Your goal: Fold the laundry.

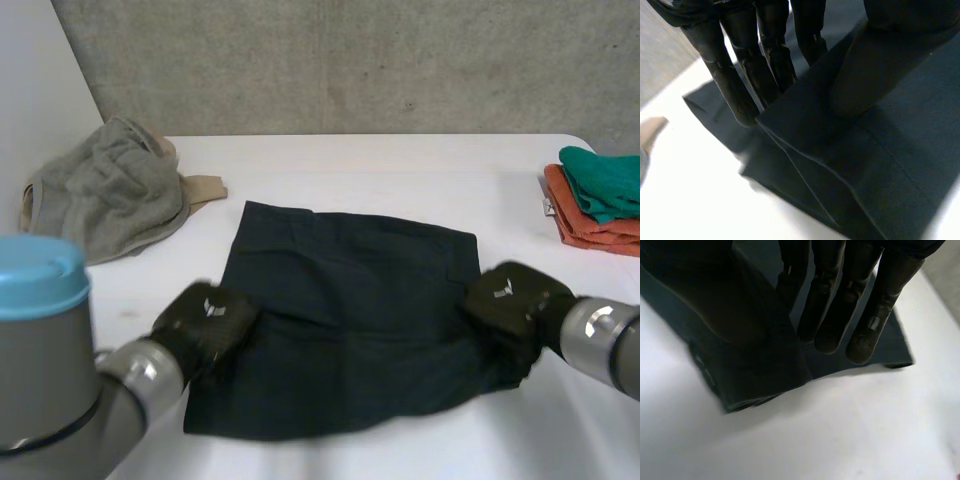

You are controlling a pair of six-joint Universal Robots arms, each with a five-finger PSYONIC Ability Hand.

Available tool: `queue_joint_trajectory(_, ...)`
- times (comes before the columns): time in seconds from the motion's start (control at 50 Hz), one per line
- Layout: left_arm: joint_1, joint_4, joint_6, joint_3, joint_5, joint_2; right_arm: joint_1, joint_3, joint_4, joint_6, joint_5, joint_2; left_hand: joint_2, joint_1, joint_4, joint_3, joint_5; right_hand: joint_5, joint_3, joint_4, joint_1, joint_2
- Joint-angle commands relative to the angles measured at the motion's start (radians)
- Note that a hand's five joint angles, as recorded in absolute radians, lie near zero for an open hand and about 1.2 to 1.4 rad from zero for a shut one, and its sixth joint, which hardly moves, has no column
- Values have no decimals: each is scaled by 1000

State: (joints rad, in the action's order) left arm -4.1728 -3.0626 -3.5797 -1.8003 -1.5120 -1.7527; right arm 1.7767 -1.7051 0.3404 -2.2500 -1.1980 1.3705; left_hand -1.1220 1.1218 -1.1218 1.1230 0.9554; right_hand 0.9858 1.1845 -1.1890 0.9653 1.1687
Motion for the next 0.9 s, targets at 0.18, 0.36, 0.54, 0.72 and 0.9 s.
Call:
queue_joint_trajectory(0.18, -35, -350, -186, 554, -71, -508, 141, 336, -475, -88, -279, -350, -151, 152, -152, 150, 143, 236, 212, -207, 431, 228)
queue_joint_trajectory(0.36, -66, -545, -280, 838, -66, -784, 165, 537, -661, -11, -296, -603, -143, 143, -143, 142, 135, 236, 212, -207, 431, 228)
queue_joint_trajectory(0.54, -76, -571, -281, 1009, -73, -923, 179, 731, -695, 21, -347, -789, 947, -947, 947, -949, -955, -986, -1010, 1014, -791, -994)
queue_joint_trajectory(0.72, -66, -577, -243, 867, -77, -750, 170, 678, -736, -235, -353, -645, 947, -947, 947, -949, -955, -986, -1010, 1014, -791, -994)
queue_joint_trajectory(0.9, -61, -567, -169, 567, -77, -481, 155, 460, -473, -488, -258, -323, 947, -947, 947, -949, -955, -986, -1010, 1014, -791, -994)
